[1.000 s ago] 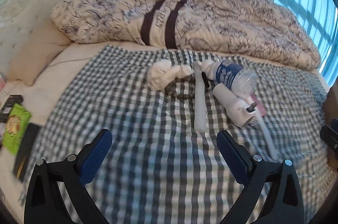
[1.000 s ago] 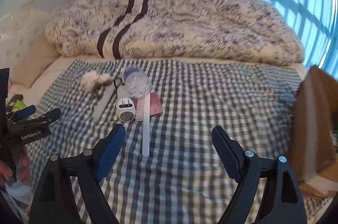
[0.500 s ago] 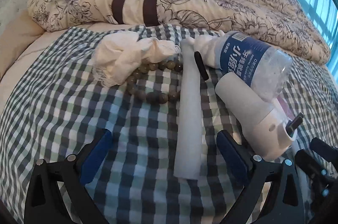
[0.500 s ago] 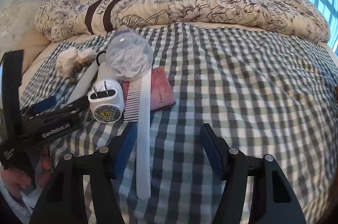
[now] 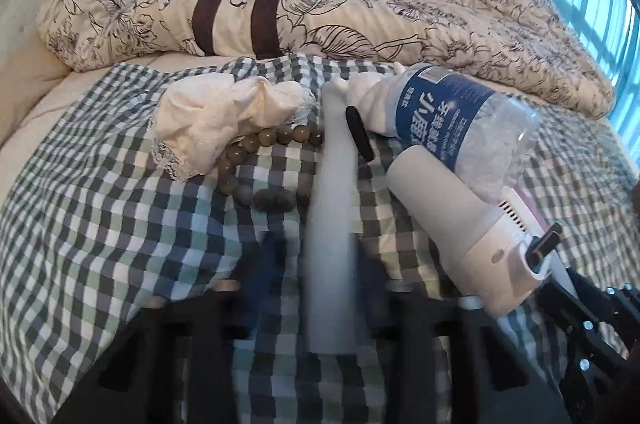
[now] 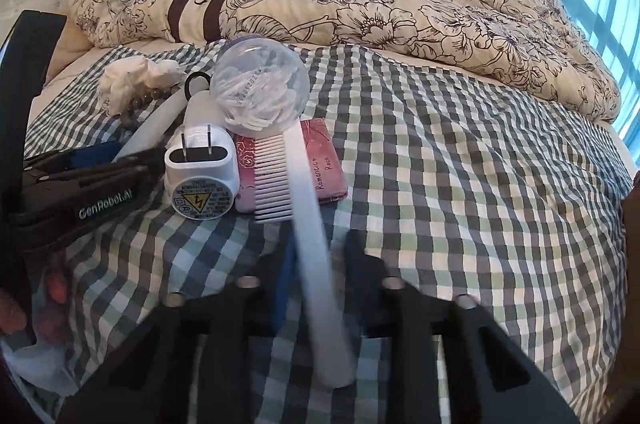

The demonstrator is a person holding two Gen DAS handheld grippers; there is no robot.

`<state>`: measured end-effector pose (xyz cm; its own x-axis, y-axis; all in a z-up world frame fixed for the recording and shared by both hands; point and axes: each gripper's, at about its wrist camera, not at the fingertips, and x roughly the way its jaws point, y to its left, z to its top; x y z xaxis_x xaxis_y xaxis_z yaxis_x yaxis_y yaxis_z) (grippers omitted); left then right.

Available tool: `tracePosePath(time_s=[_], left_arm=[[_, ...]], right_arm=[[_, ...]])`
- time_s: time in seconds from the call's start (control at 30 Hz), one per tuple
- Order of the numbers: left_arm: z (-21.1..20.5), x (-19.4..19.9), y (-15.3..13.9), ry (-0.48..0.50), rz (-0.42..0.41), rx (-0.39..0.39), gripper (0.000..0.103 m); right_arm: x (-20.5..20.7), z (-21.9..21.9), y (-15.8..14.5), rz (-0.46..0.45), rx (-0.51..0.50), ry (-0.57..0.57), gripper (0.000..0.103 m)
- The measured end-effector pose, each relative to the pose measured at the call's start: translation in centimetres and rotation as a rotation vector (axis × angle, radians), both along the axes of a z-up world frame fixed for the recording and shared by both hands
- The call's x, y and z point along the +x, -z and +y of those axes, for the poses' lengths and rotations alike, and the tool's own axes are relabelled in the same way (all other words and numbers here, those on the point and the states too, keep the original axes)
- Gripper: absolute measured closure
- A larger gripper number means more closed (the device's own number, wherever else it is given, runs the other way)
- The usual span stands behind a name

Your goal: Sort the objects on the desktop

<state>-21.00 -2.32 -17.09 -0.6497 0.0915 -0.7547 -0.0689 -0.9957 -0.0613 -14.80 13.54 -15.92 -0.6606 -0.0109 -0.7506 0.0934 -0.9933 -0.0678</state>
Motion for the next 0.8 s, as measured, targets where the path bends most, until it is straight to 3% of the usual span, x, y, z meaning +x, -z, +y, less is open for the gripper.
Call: tracePosePath(time_s=[0.2,0.57,0.8], left_arm=[[-0.3,0.5,-0.4,0.005,0.014,0.025,0.088],[0.8,3.8,-2.2,0.021,0.026,-0.095,0.089],[-0.2,5.6,-4.0,0.010,0.026,-0.051,0.089]], right_arm=[[0.2,0.5,-0.1,0.005,-0.046,0.002,0.090],[2.3,0.9,-1.1,-0.011,-0.019,-0.011,0.090],[3.8,1.4,-2.4,-0.017,-0.001,-0.001,0.090]])
